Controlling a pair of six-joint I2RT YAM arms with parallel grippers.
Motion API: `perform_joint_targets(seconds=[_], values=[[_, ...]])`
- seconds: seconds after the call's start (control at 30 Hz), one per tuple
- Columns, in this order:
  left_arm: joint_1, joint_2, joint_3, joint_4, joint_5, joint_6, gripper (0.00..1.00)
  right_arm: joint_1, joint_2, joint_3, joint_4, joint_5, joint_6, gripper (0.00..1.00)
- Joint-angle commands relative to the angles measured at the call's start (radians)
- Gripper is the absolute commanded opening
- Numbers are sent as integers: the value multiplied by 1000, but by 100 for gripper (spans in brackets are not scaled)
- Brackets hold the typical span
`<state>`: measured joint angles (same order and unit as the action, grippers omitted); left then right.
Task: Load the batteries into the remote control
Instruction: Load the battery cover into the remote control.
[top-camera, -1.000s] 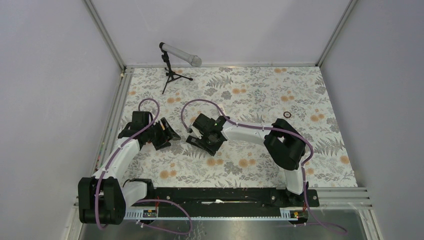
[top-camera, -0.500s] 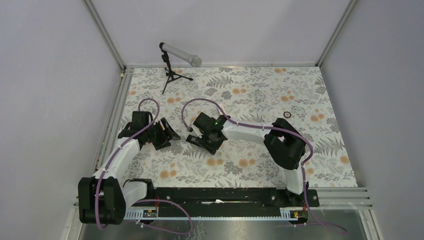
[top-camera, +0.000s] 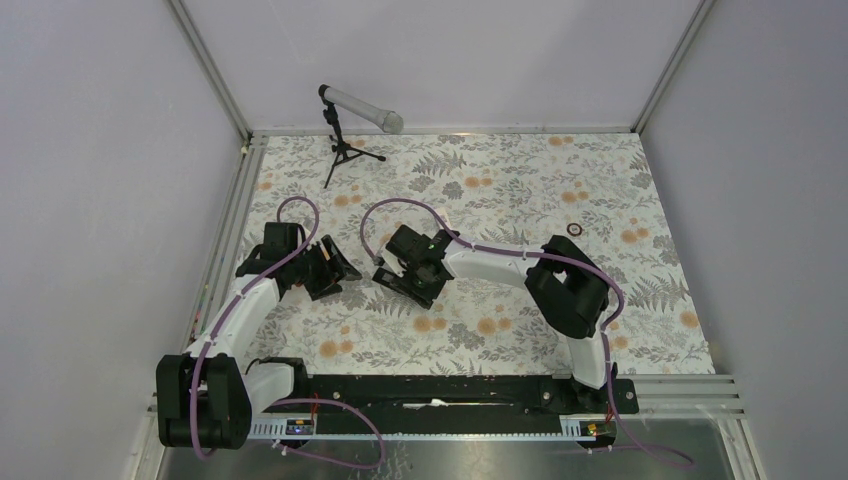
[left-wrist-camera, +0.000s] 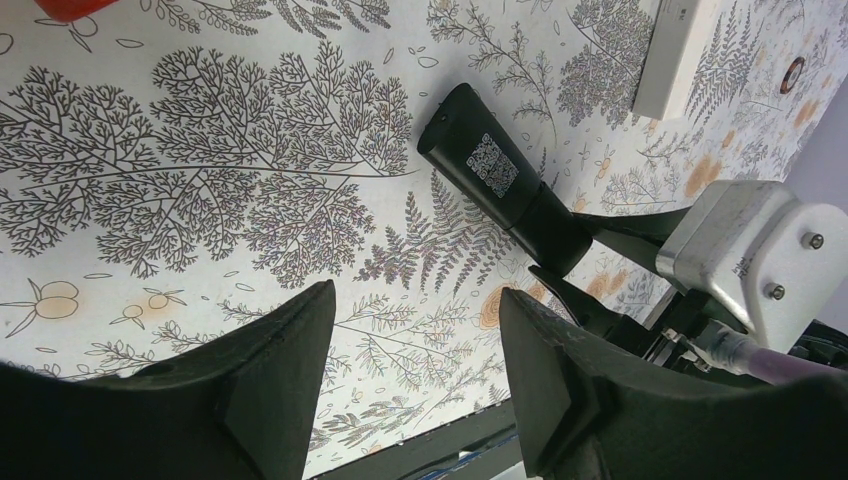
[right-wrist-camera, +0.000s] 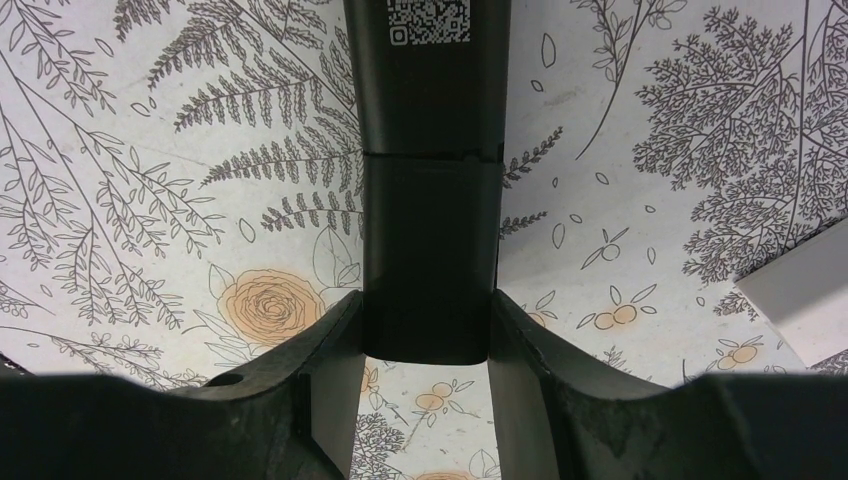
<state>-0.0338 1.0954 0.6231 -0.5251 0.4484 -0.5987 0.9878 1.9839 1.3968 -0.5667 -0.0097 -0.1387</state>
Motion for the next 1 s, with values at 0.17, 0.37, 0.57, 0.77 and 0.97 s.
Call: perform_joint_targets(seconds=[0.17,0.37,0.57,0.77,0.97], values=[[6,-3,3,26,25,17,63,-20,34,40,7,18,-28,52],[6,-2,4,25,26,17,64,-20,39,30,21,31,-17,58],[8,-5,3,26,28,19,64,-22,41,23,30,42,-16,61],[8,-6,4,25,29,20,64,-23,37,28,36,26,-14,61],[13,-39,4,17,-7,15,64,-23,42,27,56,19,-31,64]])
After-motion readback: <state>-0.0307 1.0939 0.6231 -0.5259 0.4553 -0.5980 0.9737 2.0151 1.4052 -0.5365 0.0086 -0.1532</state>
